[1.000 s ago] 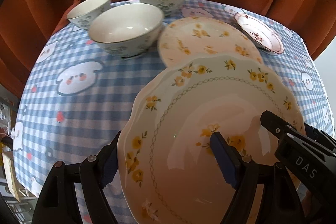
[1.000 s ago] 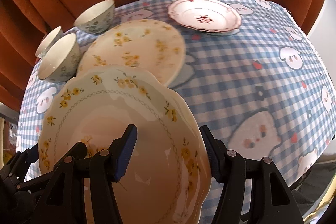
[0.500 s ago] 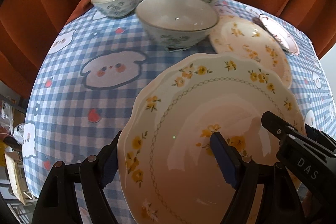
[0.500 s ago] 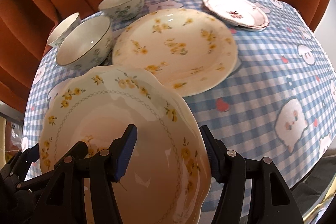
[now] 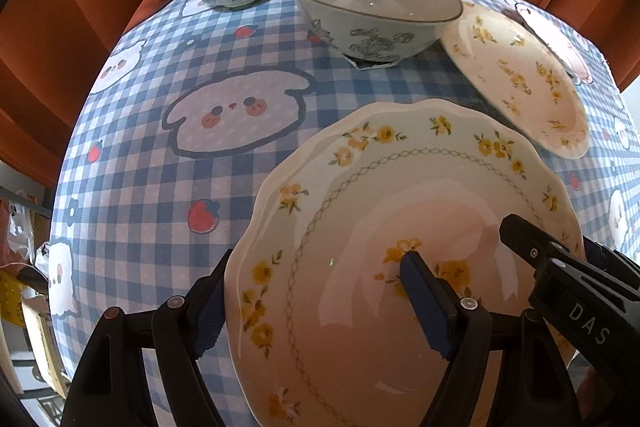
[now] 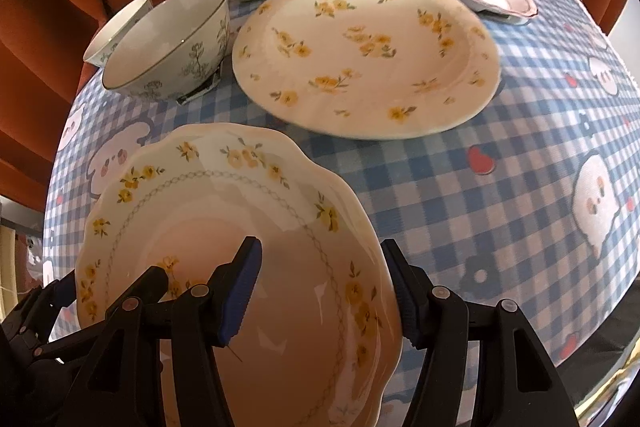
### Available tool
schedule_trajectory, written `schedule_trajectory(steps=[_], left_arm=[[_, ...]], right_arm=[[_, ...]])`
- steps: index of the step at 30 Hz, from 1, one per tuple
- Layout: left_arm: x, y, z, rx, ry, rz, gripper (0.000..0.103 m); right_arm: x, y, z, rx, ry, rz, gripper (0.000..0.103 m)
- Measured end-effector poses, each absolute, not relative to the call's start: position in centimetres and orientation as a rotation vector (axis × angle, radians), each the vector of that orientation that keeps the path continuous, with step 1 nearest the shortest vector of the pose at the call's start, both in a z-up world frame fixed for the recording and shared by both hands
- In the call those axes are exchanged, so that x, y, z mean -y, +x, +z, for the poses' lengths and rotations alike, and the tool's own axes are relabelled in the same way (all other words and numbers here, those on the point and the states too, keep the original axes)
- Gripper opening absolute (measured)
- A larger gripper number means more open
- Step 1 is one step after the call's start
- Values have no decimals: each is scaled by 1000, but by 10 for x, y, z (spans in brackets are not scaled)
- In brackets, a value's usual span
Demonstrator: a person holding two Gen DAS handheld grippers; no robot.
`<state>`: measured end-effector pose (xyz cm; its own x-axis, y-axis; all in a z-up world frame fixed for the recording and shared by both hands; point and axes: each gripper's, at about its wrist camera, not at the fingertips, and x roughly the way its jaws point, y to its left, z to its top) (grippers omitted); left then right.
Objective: Organize plates and bowls
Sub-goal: 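Lift the deep plate with both tools and lower it onto the cloth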
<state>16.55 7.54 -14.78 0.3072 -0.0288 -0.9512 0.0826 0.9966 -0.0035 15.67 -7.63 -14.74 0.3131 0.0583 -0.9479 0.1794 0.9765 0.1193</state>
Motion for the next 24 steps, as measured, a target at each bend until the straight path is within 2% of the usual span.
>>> schedule_trajectory(steps=[19, 22, 24], left_arm=[[-80, 163, -144, -1244, 63, -89, 83], [-81, 158, -137, -1231, 55, -88, 83], [-83, 156, -130, -1215, 45, -90, 83]], right_arm=[[61, 164, -147, -1256, 209, -89, 66], [57, 156, -132, -1224, 190, -62, 73], [52, 154, -123, -1196, 173, -32, 83]])
